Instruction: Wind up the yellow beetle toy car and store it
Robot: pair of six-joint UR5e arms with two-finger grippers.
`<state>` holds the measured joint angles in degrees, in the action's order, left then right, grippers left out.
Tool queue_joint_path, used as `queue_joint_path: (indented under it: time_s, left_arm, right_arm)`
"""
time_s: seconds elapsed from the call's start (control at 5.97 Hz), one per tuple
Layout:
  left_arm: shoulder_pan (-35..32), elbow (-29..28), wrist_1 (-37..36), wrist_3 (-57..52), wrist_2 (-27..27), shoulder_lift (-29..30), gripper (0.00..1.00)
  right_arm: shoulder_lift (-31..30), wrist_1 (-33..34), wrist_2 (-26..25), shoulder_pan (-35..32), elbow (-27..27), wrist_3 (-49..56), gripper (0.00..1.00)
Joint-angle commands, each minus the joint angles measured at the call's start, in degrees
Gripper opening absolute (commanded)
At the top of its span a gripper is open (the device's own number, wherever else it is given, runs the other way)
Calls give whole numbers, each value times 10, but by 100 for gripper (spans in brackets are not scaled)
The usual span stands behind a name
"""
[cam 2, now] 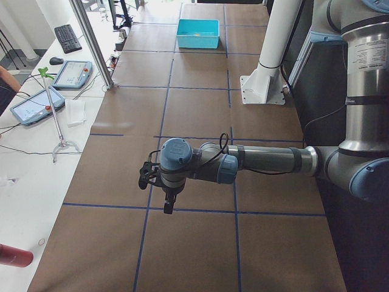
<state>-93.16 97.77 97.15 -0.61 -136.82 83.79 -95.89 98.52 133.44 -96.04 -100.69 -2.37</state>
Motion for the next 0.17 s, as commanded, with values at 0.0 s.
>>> queue_joint_path:
  time_s: [0.0]
  left_arm:
    - [0,0,0,0,2,0,100]
  right_arm:
    - [0,0,0,0,0,0,100]
